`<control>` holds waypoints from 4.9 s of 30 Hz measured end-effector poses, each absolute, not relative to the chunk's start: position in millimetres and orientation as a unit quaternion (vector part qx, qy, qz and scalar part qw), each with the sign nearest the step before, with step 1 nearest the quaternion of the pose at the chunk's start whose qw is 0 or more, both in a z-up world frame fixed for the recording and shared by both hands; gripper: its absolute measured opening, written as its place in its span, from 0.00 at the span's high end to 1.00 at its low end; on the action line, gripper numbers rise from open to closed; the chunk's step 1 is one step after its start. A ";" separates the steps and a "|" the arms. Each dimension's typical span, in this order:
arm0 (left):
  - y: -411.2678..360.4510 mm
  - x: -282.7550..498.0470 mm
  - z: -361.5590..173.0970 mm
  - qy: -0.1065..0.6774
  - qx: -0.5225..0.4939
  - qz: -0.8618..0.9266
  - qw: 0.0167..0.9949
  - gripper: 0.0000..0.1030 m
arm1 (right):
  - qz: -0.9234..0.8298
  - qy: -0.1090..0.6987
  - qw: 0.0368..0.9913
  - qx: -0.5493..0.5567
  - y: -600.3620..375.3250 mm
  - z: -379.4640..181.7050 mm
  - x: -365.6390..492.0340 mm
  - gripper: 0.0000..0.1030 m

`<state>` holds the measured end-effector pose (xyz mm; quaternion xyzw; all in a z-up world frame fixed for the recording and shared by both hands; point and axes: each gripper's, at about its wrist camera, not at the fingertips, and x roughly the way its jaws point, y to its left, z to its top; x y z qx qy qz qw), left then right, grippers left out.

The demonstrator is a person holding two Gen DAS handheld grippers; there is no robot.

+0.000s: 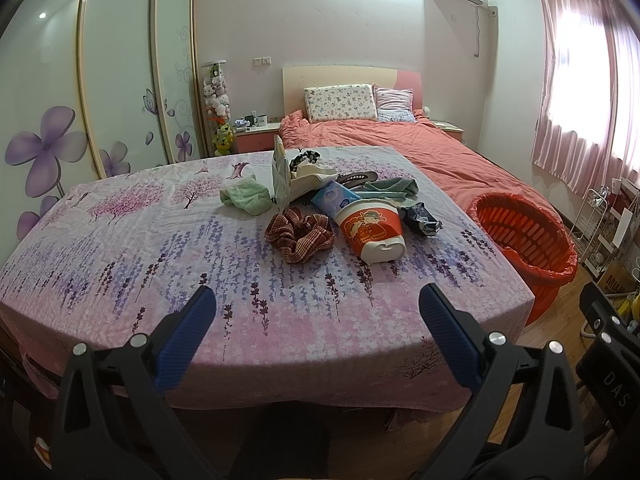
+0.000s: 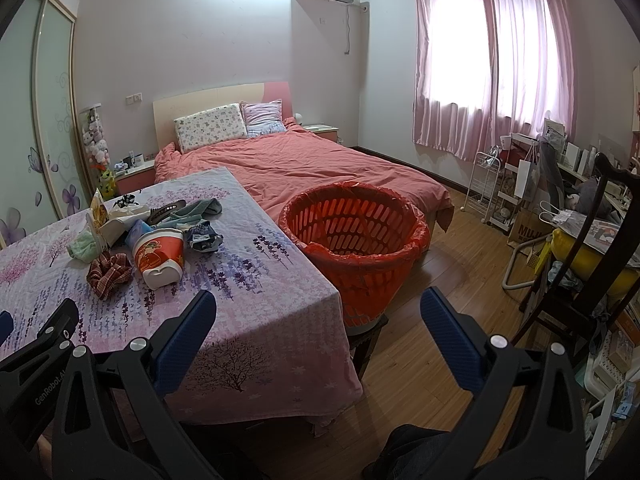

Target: Collect trash

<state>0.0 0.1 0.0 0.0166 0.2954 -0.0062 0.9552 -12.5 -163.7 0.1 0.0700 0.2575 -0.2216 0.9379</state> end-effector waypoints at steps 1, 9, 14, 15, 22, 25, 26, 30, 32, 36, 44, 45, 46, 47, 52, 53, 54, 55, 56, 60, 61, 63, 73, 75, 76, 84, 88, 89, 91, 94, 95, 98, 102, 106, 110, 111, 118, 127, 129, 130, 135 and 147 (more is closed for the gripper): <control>0.1 0.0 0.1 0.295 0.017 -0.006 0.955 0.04 | -0.222 0.258 0.938 0.070 -163.7 0.0 -12.5 0.02; 0.2 0.0 0.0 0.295 0.016 -0.006 0.955 0.04 | -0.221 0.258 0.938 0.070 -164.0 -0.3 -12.5 0.02; 0.1 0.1 0.0 0.295 0.017 -0.006 0.955 0.04 | -0.222 0.258 0.938 0.070 -164.0 -0.4 -12.7 0.02; 0.2 0.0 0.0 0.295 0.016 -0.006 0.955 0.04 | -0.222 0.258 0.938 0.070 -164.0 -0.4 -12.7 0.02; 0.1 0.0 0.0 0.295 0.017 -0.006 0.955 0.04 | -0.221 0.258 0.938 0.071 -164.0 -0.7 -12.8 0.02; 0.2 0.0 0.0 0.295 0.016 -0.006 0.955 0.04 | -0.221 0.258 0.938 0.071 -164.0 -0.8 -12.7 0.02; 0.2 0.0 0.0 0.295 0.016 -0.006 0.955 0.04 | -0.221 0.258 0.938 0.071 -163.9 -0.9 -12.7 0.02; 0.2 0.0 0.0 0.295 0.016 -0.006 0.955 0.04 | -0.221 0.257 0.938 0.071 -163.8 -1.1 -12.6 0.02; 0.2 0.0 0.0 0.295 0.016 -0.006 0.955 0.04 | -0.221 0.258 0.938 0.071 -163.8 -1.1 -12.6 0.02; 0.1 0.0 0.0 0.295 0.016 -0.006 0.955 0.04 | -0.221 0.258 0.938 0.071 -163.6 -1.1 -12.7 0.02; 0.1 0.0 0.0 0.295 0.016 -0.006 0.955 0.04 | -0.221 0.257 0.938 0.071 -163.4 -1.3 -12.9 0.02; 0.1 0.1 0.0 0.296 0.016 -0.006 0.955 0.04 | -0.221 0.258 0.938 0.071 -163.4 -1.3 -12.9 0.02; 0.0 0.1 0.0 0.296 0.016 -0.006 0.955 0.04 | -0.221 0.258 0.938 0.071 -163.3 -1.3 -13.0 0.02; 0.1 0.0 0.0 0.295 0.016 -0.006 0.955 0.04 | -0.221 0.258 0.938 0.071 -163.3 -1.3 -13.0 0.02; 0.2 0.0 0.0 0.296 0.016 -0.007 0.955 0.04 | -0.221 0.258 0.938 0.071 -163.8 -1.3 -12.5 0.02; 0.2 0.1 0.0 0.296 0.016 -0.006 0.955 0.04 | -0.221 0.258 0.938 0.071 -163.9 -1.2 -12.4 0.02; 0.2 0.1 0.0 0.296 0.016 -0.006 0.955 0.04 | -0.221 0.258 0.938 0.071 -164.1 -1.2 -12.2 0.02; 0.3 0.1 0.0 0.296 0.016 -0.006 0.955 0.04 | -0.221 0.257 0.938 0.071 -164.3 -1.2 -12.1 0.02; 0.3 0.1 0.0 0.296 0.016 -0.006 0.955 0.04 | -0.221 0.257 0.938 0.071 -164.5 -1.2 -11.9 0.02; 0.6 0.9 -0.6 0.296 0.016 -0.005 0.955 0.04 | -0.221 0.258 0.938 0.073 -165.3 -1.6 -10.8 0.02; 1.4 1.7 -0.9 0.297 0.015 -0.004 0.955 0.04 | -0.221 0.258 0.938 0.074 -165.5 -2.1 -9.9 0.02; 4.8 5.4 -2.2 0.298 0.011 0.000 0.955 0.04 | -0.218 0.259 0.938 0.076 -165.4 -3.4 -6.4 0.02; 48.0 52.7 -13.5 0.316 -0.020 0.039 0.948 0.04 | -0.166 0.285 0.941 0.078 -157.0 -17.0 45.0 0.02; 59.7 63.9 -16.3 0.320 -0.028 0.044 0.946 0.04 | -0.153 0.293 0.940 0.081 -154.7 -20.5 54.7 0.02; 64.4 68.4 -17.1 0.321 -0.030 0.048 0.946 0.04 | -0.144 0.297 0.940 0.081 -151.8 -22.8 61.5 0.02; 106.4 102.7 -19.2 0.316 -0.045 0.098 0.943 0.04 | -0.061 0.316 0.943 0.085 -118.6 -29.8 113.9 0.08; 119.6 109.0 -23.1 0.319 -0.054 0.107 0.940 0.04 | -0.026 0.339 0.937 0.085 -98.8 -40.5 142.7 0.13; 122.5 110.0 -24.9 0.322 -0.055 0.108 0.939 0.04 | -0.023 0.344 0.935 0.081 -95.0 -43.8 148.4 0.13; 126.0 111.8 -28.3 0.326 -0.056 0.108 0.937 0.04 | -0.022 0.360 0.930 0.071 -85.8 -51.2 163.5 0.13; 131.5 114.5 -33.3 0.332 -0.059 0.108 0.935 0.04 | -0.029 0.373 0.926 0.058 -81.4 -59.0 180.0 0.13; 134.0 115.5 -34.9 0.334 -0.061 0.107 0.935 0.04 | -0.031 0.376 0.924 0.056 -81.3 -60.3 184.3 0.13; 137.7 118.6 -38.4 0.337 -0.065 0.108 0.933 0.04 | -0.029 0.391 0.919 0.051 -76.8 -63.0 197.4 0.12; 140.5 123.4 -40.7 0.340 -0.070 0.106 0.932 0.04 | -0.034 0.416 0.908 0.040 -72.7 -70.8 211.2 0.12; 140.9 129.4 -38.8 0.335 -0.067 0.104 0.934 0.04 | -0.035 0.427 0.903 0.035 -72.9 -75.1 215.4 0.15; 139.5 138.3 -36.4 0.330 -0.067 0.099 0.937 0.04 | -0.033 0.427 0.903 0.033 -73.5 -74.1 217.9 0.19; 138.8 140.6 -35.9 0.329 -0.067 0.097 0.937 0.04 | -0.032 0.426 0.904 0.034 -74.8 -73.6 219.0 0.19; 126.7 158.3 -30.3 0.322 -0.060 0.078 0.942 0.04 | -0.031 0.425 0.903 0.060 -82.7 -69.9 222.0 0.20; 93.2 197.4 -16.4 0.317 -0.044 0.029 0.947 0.04 | -0.021 0.429 0.901 0.056 -84.7 -77.1 211.5 0.22; 87.3 210.3 -15.6 0.321 -0.044 0.027 0.946 0.07 | -0.016 0.428 0.901 0.062 -86.6 -76.4 210.2 0.23; 83.9 218.6 -15.8 0.327 -0.043 0.026 0.944 0.10 | -0.014 0.428 0.901 0.067 -88.2 -76.1 209.5 0.23; 71.9 245.2 -20.9 0.345 -0.038 0.024 0.937 0.21 | -0.008 0.424 0.902 0.075 -93.6 -75.6 210.2 0.23; 89.1 279.0 -39.3 0.381 -0.058 0.012 0.923 0.84 | -0.006 0.419 0.905 0.077 -99.5 -77.0 216.4 0.24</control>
